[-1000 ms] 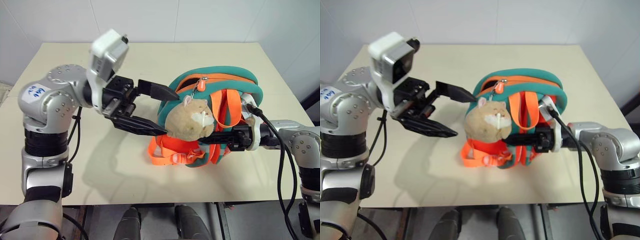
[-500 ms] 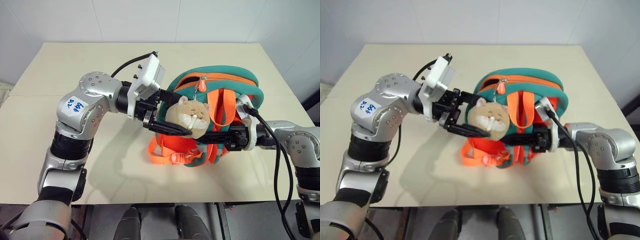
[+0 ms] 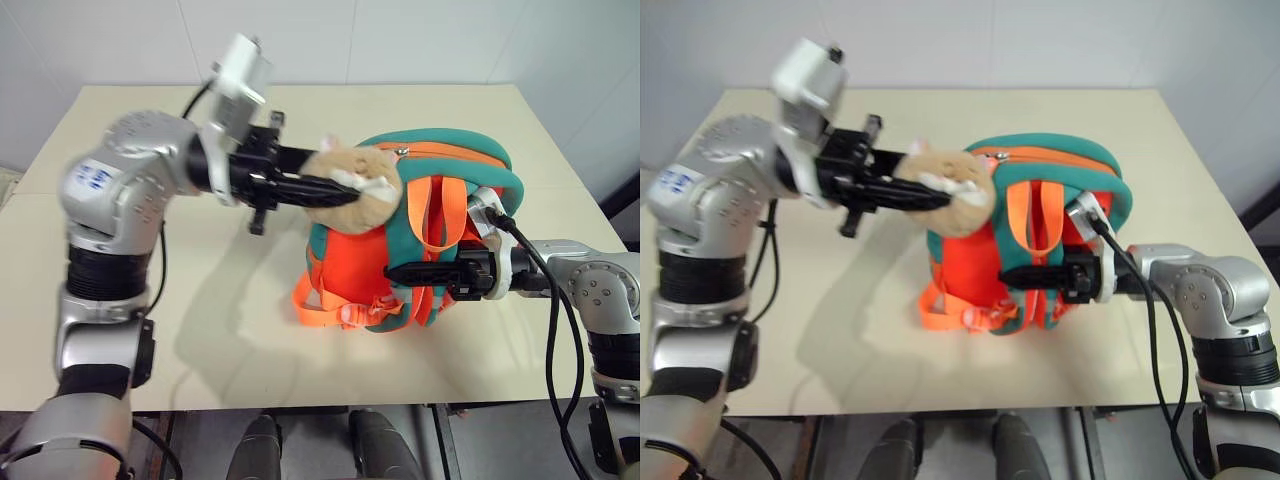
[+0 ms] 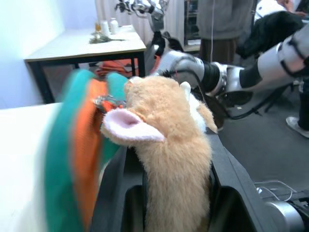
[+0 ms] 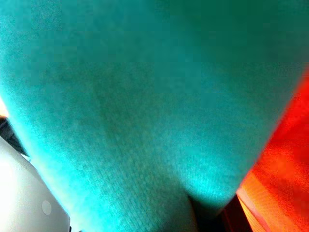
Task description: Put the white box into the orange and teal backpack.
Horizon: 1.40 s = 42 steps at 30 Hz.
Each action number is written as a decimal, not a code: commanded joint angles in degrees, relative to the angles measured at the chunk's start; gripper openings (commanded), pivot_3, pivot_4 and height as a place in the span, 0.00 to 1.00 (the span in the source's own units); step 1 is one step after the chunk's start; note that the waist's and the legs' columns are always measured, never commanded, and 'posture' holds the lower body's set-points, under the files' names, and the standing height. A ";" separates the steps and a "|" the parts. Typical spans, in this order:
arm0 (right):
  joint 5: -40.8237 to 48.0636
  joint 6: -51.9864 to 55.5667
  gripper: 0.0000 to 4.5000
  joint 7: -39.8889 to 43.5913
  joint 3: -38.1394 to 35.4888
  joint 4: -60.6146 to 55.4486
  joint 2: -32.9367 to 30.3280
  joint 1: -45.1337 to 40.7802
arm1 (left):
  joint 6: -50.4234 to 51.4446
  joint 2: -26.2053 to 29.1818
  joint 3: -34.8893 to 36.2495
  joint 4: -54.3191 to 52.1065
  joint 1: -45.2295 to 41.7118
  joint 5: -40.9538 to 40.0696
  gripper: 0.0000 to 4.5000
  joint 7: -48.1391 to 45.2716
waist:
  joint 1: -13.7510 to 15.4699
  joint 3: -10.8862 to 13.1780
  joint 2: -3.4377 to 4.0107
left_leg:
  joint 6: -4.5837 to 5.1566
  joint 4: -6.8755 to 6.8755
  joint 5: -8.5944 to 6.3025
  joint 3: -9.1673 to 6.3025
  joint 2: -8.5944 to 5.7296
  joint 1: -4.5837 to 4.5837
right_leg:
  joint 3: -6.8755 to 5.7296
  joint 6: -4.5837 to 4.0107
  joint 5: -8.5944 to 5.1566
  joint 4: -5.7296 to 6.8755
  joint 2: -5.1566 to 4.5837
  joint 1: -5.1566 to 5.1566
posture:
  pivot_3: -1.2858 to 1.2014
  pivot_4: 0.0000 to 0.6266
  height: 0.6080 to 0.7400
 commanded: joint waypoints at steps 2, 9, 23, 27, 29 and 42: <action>1.08 0.34 0.00 -0.82 -1.38 -1.82 0.06 0.75 | 2.21 8.62 0.35 4.93 0.82 -0.26 0.20 -9.16 | -0.10 0.01 0.01 | 0.00 -0.02 0.00 0.00 0.00 -0.01 | -0.01 -0.01 -0.01 0.00 0.00 -0.02 | 0.52 0.24 1.00; 2.21 0.23 0.00 -3.09 -2.25 -3.13 1.08 2.10 | -3.29 9.33 -5.17 16.91 3.18 7.31 0.20 -12.43 | 0.28 0.01 0.01 | 0.00 -0.05 0.01 0.01 0.00 -0.01 | -0.01 -0.05 -0.02 0.01 0.00 -0.04 | 0.52 0.24 1.00; 4.47 0.59 0.00 -6.57 -3.71 -5.54 2.17 3.92 | -15.24 -4.59 -15.70 24.13 9.72 18.90 0.20 -13.50 | 0.73 -0.03 0.07 | 0.00 -0.03 0.01 0.00 -0.01 -0.02 | -0.01 -0.03 -0.02 0.01 -0.02 -0.01 | 0.52 0.24 1.00; 4.67 -0.43 0.00 -7.91 -4.65 -6.30 2.74 4.77 | -19.07 -5.26 -12.44 21.87 13.13 18.42 0.20 -11.03 | 1.54 -0.04 0.07 | 0.00 0.01 0.01 0.00 -0.02 0.00 | -0.01 -0.03 -0.01 0.02 -0.04 0.03 | 0.52 0.24 1.00; 4.82 -0.68 0.00 -8.50 -5.27 -6.25 3.20 5.32 | -17.30 -4.19 -11.34 20.40 14.41 17.34 0.20 -11.37 | 1.90 -0.04 0.07 | 0.01 0.07 0.01 -0.03 -0.02 -0.02 | -0.03 -0.03 -0.01 0.03 -0.04 0.03 | 0.52 0.24 1.00; -4.69 -12.13 0.00 -11.40 -2.81 -7.89 5.92 6.55 | -18.60 -1.11 -8.85 14.30 23.51 17.33 0.20 -8.57 | 1.32 -0.04 0.08 | 0.02 0.03 0.02 -0.02 0.01 0.03 | -0.02 -0.06 0.02 0.04 0.00 0.04 | 0.52 0.24 1.00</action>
